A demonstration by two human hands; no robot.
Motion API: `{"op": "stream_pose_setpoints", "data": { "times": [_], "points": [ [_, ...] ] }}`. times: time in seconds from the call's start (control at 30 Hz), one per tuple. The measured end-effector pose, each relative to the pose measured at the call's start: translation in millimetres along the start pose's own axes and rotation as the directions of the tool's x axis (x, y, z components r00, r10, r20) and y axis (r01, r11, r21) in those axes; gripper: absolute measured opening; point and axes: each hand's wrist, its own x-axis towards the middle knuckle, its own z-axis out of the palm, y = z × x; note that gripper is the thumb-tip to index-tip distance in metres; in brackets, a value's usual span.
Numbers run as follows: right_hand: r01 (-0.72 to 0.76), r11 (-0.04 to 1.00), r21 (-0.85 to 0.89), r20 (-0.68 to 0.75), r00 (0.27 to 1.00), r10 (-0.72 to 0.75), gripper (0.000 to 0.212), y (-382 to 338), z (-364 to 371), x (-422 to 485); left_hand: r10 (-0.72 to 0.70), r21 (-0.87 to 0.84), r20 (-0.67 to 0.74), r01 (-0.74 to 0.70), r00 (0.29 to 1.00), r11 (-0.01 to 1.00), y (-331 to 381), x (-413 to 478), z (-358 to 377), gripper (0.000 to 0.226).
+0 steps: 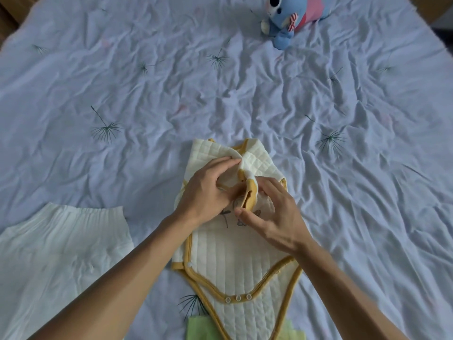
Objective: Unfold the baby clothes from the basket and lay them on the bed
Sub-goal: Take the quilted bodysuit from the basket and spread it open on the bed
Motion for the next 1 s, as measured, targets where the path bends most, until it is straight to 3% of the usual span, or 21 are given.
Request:
{"op": "stream_pose_setpoints", "data": {
  "times": [0.13, 0.27, 0.57, 0.77, 1.0],
  "points": [
    [0.041, 0.999, 0.026, -0.097, 0.995, -0.038, 0.039, 1.4, 5.8, 3.5, -0.013, -0.006, -0.084, 0.012, 0.996, 1.0, 3.6, 2.6, 5.1, 0.045],
    [0.05, 0.998, -0.025, -0.169, 0.984, -0.053, 0.025, 4.8, 12.3, 5.3, -0.013, -0.052, -0.112, 0.007, 0.994, 0.999, 1.6, 5.4, -3.9, 0.035],
    [0.009, 0.994, -0.104, -0.269, 0.962, -0.037, 0.065, 7.7, 33.1, 5.1, -0.05, -0.084, -0.243, 0.03, 0.969, 0.996, -0.8, 10.4, -21.9, 0.017],
    [0.092, 0.972, -0.216, -0.405, 0.898, -0.175, 0.052, 15.2, 52.8, -1.1, -0.125, -0.164, -0.195, 0.093, 0.973, 0.982, -3.5, 7.6, -31.5, 0.037],
    [0.176, 0.921, -0.348, -0.361, 0.881, -0.304, 0.045, 40.9, 64.1, 2.2, -0.083, -0.09, -0.165, 0.069, 0.983, 0.994, -17.2, -0.1, -99.8, 0.044]
  ]
}}
